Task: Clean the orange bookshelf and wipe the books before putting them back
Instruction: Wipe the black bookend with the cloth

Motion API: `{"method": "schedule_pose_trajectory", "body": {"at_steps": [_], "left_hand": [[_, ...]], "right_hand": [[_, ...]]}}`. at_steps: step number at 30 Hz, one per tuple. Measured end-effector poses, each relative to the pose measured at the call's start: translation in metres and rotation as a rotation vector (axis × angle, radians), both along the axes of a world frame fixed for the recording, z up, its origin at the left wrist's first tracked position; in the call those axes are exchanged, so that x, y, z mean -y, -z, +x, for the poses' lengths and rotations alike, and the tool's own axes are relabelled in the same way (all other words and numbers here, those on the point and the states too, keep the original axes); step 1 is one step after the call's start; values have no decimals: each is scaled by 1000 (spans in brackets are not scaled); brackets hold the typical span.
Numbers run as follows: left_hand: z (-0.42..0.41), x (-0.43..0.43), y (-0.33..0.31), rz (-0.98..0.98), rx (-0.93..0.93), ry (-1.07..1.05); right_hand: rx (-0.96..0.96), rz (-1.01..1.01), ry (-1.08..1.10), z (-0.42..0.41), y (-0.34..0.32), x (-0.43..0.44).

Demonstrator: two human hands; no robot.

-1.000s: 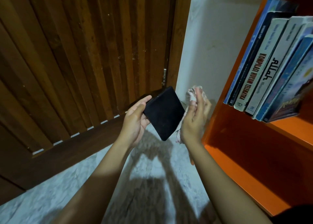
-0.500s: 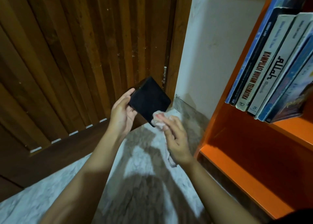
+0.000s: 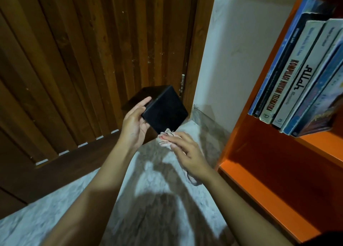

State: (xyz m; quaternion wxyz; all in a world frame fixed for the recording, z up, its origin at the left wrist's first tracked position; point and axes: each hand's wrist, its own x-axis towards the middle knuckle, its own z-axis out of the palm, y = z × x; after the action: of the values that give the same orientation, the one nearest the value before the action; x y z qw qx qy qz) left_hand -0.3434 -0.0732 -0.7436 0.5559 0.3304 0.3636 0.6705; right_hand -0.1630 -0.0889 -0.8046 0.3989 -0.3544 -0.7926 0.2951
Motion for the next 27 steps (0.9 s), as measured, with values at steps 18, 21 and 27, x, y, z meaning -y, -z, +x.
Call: {"method": "schedule_pose_trajectory", "body": {"at_steps": [18, 21, 27], "left_hand": [[14, 17, 6, 113, -683, 159], [13, 18, 6, 120, -747, 143], [10, 17, 14, 74, -696, 152]], "right_hand": [[-273, -125, 338, 14, -71, -47], [-216, -130, 318, 13, -66, -43], [-181, -74, 377, 6, -51, -37]]}}
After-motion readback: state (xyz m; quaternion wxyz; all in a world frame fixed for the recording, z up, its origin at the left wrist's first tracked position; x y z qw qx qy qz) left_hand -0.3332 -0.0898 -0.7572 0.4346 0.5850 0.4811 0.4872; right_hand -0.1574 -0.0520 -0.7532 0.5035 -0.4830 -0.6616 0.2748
